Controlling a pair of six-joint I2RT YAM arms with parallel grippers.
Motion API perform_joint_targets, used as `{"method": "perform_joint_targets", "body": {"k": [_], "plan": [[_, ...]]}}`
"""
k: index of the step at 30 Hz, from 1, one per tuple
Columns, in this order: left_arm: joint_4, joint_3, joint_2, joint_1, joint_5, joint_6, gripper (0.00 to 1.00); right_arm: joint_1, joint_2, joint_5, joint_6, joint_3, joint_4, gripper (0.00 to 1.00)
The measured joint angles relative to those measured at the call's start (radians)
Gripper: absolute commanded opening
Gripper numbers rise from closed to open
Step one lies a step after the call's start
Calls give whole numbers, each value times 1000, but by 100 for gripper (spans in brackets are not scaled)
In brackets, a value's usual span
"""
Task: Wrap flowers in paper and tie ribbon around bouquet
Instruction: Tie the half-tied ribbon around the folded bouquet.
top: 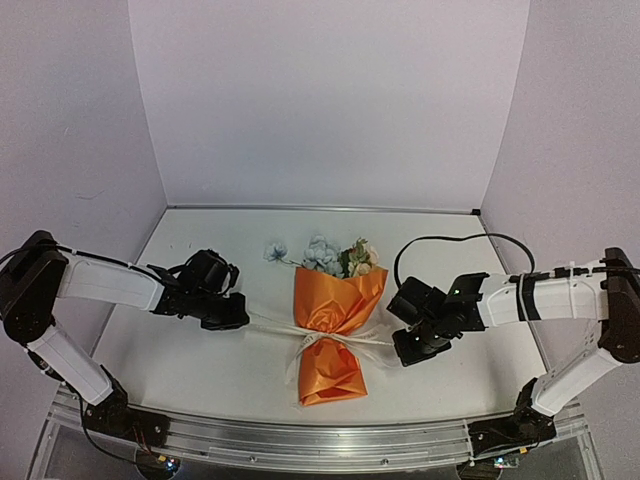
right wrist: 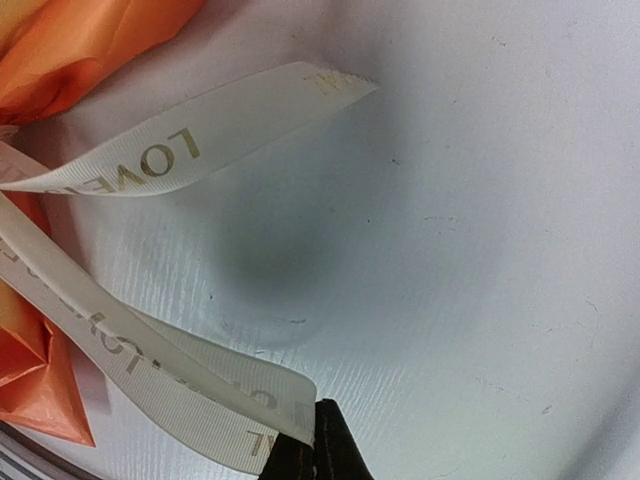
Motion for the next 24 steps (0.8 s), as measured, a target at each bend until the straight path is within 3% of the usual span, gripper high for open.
{"method": "perform_joint_targets", "body": {"k": [7,16,22,24], "plan": [[-3,1,0,42,23,6,0,5,4,-31,29,5,28,0],[-36,84,37,175,78,65,0,-9,108,-70,62,113,50,0],[-36,92,50,182,127,92,0,-58,151,-139,67,143,14,0],[-38,92,50,171,127,99,0,-59,158,-165,69,152,-15,6]]}}
